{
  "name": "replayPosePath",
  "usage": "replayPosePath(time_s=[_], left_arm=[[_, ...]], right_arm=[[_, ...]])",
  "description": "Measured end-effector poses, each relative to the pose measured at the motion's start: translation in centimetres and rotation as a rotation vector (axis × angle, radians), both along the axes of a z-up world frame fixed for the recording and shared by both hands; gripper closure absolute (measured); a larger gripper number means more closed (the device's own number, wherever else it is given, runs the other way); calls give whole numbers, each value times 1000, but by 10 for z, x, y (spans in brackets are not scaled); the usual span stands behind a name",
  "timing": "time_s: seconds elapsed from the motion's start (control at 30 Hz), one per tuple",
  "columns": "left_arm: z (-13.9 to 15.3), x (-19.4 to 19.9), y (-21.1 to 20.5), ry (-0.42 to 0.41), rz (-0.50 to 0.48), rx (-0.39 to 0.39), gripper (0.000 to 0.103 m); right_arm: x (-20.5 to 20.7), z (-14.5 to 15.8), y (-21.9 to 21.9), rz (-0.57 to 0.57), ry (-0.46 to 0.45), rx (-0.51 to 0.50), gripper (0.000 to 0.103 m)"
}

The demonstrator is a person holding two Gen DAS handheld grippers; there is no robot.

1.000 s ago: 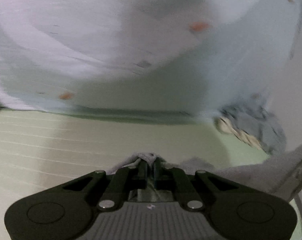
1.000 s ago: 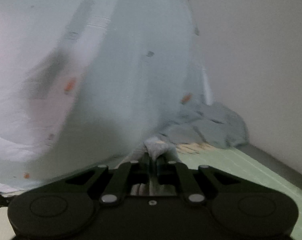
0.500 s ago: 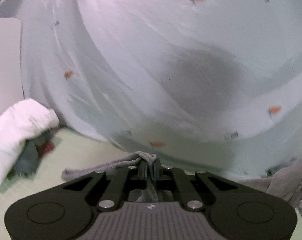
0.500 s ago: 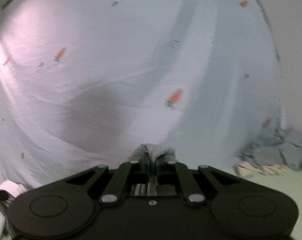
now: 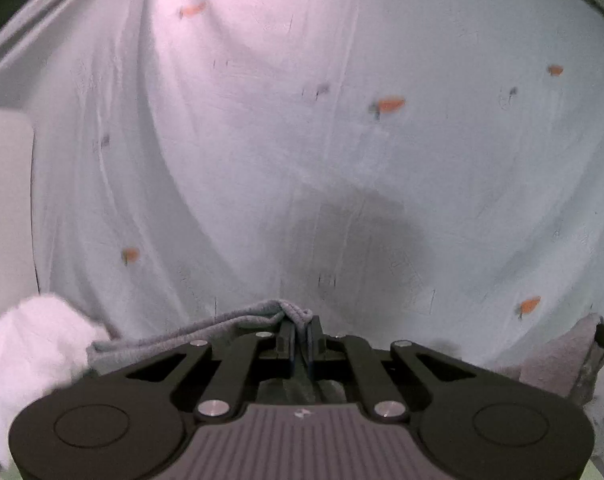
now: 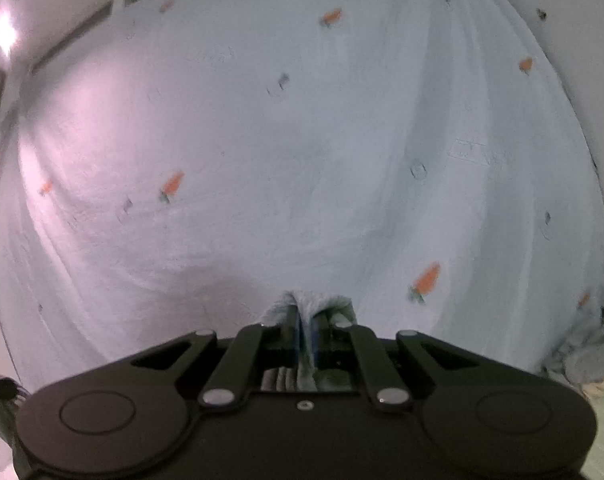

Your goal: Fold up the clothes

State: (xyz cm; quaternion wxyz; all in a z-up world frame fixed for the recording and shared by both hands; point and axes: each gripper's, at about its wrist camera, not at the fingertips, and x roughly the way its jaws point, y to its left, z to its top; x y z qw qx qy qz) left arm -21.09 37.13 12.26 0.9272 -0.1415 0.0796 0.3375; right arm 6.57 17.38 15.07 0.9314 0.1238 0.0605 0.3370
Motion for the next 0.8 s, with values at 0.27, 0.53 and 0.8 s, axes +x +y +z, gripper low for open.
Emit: replayPosePath(time_s=[0.27, 0.53, 0.8], left_arm=[[-138, 6, 18, 354, 126, -403, 54], [-186, -3, 15, 495, 134, -481, 22], [-232, 4, 20, 537, 58, -628, 22]], right_arm=[[26, -112, -4, -141, 359, -371, 45], [7, -183, -20, -134, 583, -471, 14], [-6, -229, -7, -54, 717, -491, 6]])
